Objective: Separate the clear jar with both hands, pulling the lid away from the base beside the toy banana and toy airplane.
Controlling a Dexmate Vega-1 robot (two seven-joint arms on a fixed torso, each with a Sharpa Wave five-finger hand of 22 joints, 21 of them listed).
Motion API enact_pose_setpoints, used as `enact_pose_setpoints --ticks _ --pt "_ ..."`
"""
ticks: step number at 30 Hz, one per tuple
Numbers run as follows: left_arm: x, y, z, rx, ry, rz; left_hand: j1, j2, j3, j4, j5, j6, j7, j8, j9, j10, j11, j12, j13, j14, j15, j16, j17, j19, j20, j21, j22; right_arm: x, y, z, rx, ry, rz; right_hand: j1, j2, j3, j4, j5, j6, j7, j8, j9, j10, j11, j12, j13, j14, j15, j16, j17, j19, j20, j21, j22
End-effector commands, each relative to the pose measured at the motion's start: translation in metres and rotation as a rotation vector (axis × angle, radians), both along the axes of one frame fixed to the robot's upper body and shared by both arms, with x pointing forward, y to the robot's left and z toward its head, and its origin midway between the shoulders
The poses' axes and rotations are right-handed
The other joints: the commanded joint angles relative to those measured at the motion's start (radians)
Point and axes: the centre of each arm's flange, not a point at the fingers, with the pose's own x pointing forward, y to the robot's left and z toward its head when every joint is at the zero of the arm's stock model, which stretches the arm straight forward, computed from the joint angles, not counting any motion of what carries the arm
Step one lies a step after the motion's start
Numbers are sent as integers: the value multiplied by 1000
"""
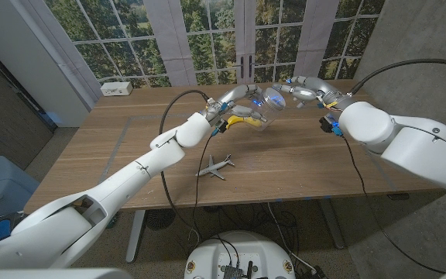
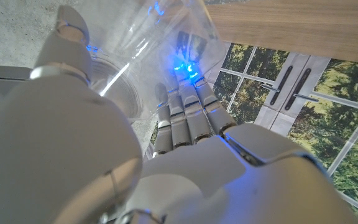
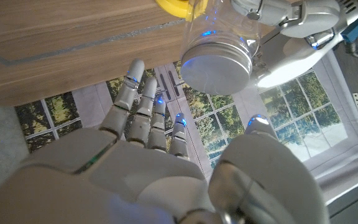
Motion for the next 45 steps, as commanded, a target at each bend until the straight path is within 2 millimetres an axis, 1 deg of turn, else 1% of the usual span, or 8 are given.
enact_pose_setpoints --ticks 1,9,15,24,33,36,42,45 --pt "0 -2 0 7 -43 14 207 218 67 66 4 394 -217 37 4 447 -303 1 103 82 -262 3 4 -2 -13 6 3 3 8 12 -114 159 -131 -26 5 -9 1 -3 -19 -23 -4 -1 8 9 10 0 -4 8 1 -6 -24 9 -9 4" --pt "3 -2 1 11 -53 22 208 218 66 66 4 392 -220 35 5 447 -303 -2 107 78 -262 2 7 -4 -14 9 3 10 14 17 -152 222 -101 -69 -1 -27 13 -1 -39 -20 -12 -2 56 13 30 0 25 14 14 -12 -28 14 -14 4" --pt "5 -3 1 20 -62 34 210 220 66 67 4 394 -220 34 5 447 -303 -5 111 76 -262 1 10 -6 -14 12 3 16 14 21 -136 282 -11 -117 -16 -51 27 5 -37 -23 -12 -4 108 20 47 0 61 23 29 -15 -5 24 -10 3" --pt "7 -5 3 26 -67 31 212 220 65 67 3 396 -222 32 4 447 -303 -9 117 74 -262 0 14 -8 -15 15 2 13 28 23 -206 225 -73 -136 -29 -65 28 10 -39 -31 -13 -6 100 17 39 -2 59 16 28 -22 2 28 -11 2" --pt "8 -5 3 28 -70 35 213 220 63 67 2 397 -220 31 4 449 -303 -12 123 72 -262 -2 17 -9 -15 19 2 16 41 25 -269 196 -111 -84 -28 -51 -11 18 -47 -21 -14 -11 143 -5 50 -5 109 -16 56 -22 33 23 -5 1" --pt "8 -5 3 28 -69 33 213 220 63 67 2 400 -221 30 3 449 -303 -13 124 71 -262 -2 18 -10 -15 20 2 17 46 24 -292 175 -125 -65 -24 -46 -27 18 -37 -23 -9 -13 177 -30 60 -4 138 -39 77 -13 52 15 -1 1" --pt "9 -5 4 27 -68 29 213 220 62 67 2 400 -222 29 3 451 -303 -14 128 71 -262 -3 20 -11 -16 23 1 19 48 24 -298 152 -119 5 4 -18 -80 13 72 -35 34 -12 322 -95 114 14 224 -100 149 22 114 -23 21 3" --pt "9 -4 5 27 -69 27 213 220 62 67 2 401 -222 30 4 451 -303 -15 129 71 -262 -3 20 -11 -17 24 1 21 48 23 -298 137 -114 46 22 -1 -111 12 158 -37 69 -5 399 -124 146 31 274 -129 180 24 136 -40 31 4"
